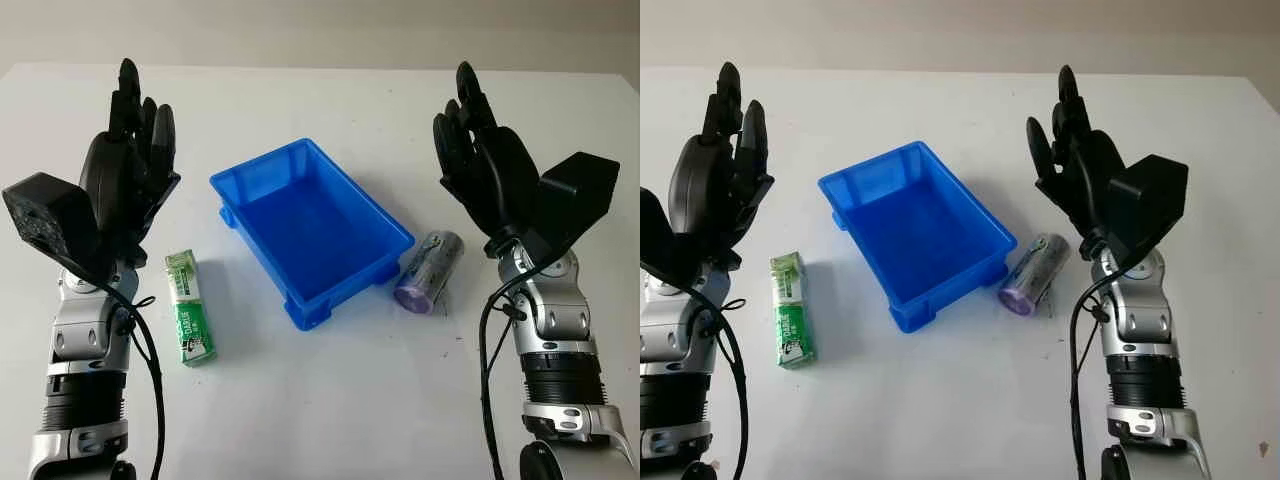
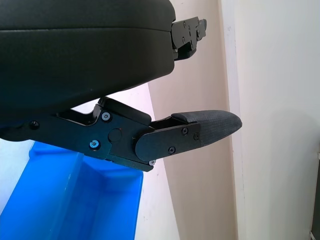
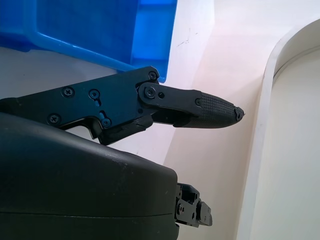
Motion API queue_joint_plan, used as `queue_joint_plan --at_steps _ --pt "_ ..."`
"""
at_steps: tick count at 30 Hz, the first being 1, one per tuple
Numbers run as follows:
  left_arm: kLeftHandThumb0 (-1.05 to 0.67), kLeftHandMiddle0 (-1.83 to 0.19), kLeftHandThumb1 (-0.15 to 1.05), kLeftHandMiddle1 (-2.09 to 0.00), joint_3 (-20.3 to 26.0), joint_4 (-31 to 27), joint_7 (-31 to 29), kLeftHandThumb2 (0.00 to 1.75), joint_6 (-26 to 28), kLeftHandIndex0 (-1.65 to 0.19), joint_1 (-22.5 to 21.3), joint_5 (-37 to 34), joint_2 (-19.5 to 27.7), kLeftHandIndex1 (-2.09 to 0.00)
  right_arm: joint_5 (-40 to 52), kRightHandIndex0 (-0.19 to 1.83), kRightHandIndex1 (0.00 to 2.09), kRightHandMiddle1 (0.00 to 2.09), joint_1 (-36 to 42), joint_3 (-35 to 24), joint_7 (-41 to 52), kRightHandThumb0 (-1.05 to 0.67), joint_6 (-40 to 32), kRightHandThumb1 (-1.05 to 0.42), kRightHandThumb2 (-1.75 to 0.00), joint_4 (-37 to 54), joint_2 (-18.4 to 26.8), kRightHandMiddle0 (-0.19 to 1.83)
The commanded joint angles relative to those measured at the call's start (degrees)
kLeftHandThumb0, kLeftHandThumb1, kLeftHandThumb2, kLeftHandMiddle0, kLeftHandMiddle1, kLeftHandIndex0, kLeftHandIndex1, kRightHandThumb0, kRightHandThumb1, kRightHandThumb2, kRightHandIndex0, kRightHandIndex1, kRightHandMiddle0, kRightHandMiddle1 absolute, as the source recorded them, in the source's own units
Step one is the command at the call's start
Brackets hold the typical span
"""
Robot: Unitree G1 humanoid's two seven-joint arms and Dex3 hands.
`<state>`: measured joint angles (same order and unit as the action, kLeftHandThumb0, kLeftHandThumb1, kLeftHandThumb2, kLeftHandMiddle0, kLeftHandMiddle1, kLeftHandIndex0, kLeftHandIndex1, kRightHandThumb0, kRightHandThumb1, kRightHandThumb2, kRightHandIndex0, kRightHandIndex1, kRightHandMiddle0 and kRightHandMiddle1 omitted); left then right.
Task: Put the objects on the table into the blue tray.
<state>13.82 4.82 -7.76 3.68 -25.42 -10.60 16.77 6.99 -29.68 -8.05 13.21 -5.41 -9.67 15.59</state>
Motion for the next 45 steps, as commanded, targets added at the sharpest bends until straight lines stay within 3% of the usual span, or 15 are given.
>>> queue_joint_plan --at_steps 1,13,17,23,32,38,45 --pt "-0.76 0.16 1.05 -0.06 0.01 -1.06 0.17 0.60 -0.32 0.19 0.31 0.20 -0.02 -0.01 0.03 -0.19 0.00 0.00 0.42 0.07 -0.14 -0.72 -0.43 -1.05 -0.53 1.73 0.22 -0.19" --pt "-0.76 0.16 1.05 -0.05 -0.86 0.10 0.20 0.61 -0.44 0.18 -0.35 0.57 -0.25 -0.03 0.00 -0.19 0.00 0.00 0.01 -0.43 0.85 -0.73 0.33 -1.05 -0.54 0.53 1.26 -0.19" --pt "-0.75 0.16 1.05 -0.05 -0.60 -0.14 0.34 0.60 -0.70 0.19 -0.17 0.46 -0.18 -0.03 -1.58 -0.19 0.00 0.00 -0.27 -0.15 4.24 -0.71 0.18 -1.05 -0.53 2.08 6.07 -0.19" --pt "-0.75 0.16 1.05 -0.05 -0.39 0.45 0.27 0.61 -0.96 0.19 -0.26 0.39 0.00 -0.02 -8.54 -0.19 0.00 0.00 -3.12 3.04 13.53 -0.83 1.69 -1.05 -0.50 1.17 18.27 -0.19" --pt "-0.74 0.17 1.05 -0.05 -0.31 0.66 -0.35 0.61 -1.30 0.19 -0.31 0.23 0.27 -0.01 -10.87 -0.17 0.05 0.06 -8.25 5.24 26.38 -0.88 -1.02 -1.00 -0.08 -0.76 29.70 -0.14" --pt "-0.74 0.17 1.05 -0.05 -0.65 1.27 -1.00 0.61 -1.22 0.18 -0.66 0.86 1.04 -0.02 -14.17 -0.14 0.06 0.06 -8.77 7.66 32.06 -0.88 4.71 -0.90 -0.03 -0.86 35.09 -0.13" --pt "-0.74 0.17 1.05 -0.05 -0.74 1.20 -1.02 0.60 -0.12 0.19 -1.29 1.01 1.37 -0.03 -17.77 -0.14 0.06 0.06 -8.47 10.23 35.70 -0.84 7.54 -0.82 -0.03 2.15 38.19 -0.12"
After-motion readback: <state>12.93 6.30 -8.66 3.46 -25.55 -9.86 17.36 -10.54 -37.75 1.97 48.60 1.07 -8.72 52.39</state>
